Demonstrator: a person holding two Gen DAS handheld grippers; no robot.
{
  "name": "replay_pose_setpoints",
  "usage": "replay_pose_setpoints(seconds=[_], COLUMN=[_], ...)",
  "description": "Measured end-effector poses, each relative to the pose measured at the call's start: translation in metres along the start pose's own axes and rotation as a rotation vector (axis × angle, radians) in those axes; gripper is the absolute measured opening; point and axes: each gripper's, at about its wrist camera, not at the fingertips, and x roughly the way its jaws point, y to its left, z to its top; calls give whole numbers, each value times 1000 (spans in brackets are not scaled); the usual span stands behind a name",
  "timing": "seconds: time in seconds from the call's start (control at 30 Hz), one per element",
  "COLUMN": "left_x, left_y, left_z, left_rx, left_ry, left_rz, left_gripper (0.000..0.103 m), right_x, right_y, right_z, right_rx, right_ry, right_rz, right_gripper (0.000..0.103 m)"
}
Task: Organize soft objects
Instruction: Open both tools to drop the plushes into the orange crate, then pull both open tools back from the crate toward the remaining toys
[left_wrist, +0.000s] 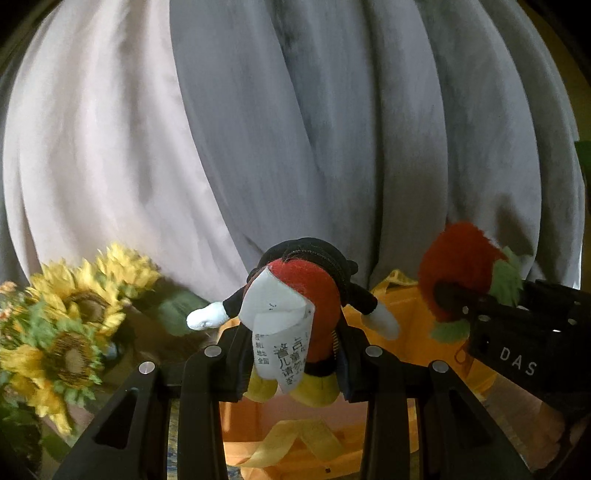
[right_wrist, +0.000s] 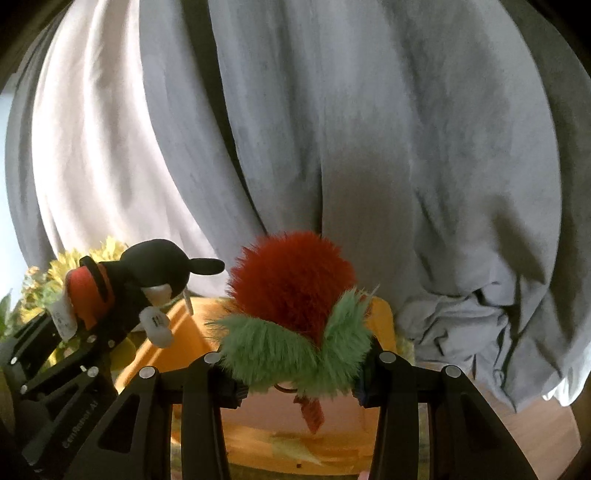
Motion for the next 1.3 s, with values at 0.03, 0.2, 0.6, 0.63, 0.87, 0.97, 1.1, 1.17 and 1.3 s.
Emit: replay_pose_setpoints(seconds=[0.03,0.2,0.6,0.63,0.87,0.97,1.1,1.17,1.3], left_x=[6,34,72,70,53,40,12,-4,-34], left_y=[0,-3,-6,-6,-1,2,2,2,0], left_z=[-1,-12,-25,-25,-20,-16,-10,-7,-5], left_rx=[2,24,38,36,11,-13,-14,-16,-19], left_ry=[11,77,231,225,206,199,159,133,95], left_rz=[-3,-2,1,10,50,48,59,63,64], left_gripper=[36,36,60,64,83,85,87,89,89], right_x=[7,34,64,65,60,50,33,21,-8], right_y=[-1,-3,-7,-7,-15,-15,-15,-15,-14], right_z=[-1,-5,-17,-17,-17,-17,-16,-15,-14], right_rx=[1,6,25,20,40,33,40,48,63], right_ry=[16,80,200,199,202,188,171,157,117], right_rz=[1,-5,-45,-52,-80,-93,-94,-90,-88], right_gripper=[43,43,64,66,72,72,72,72,72])
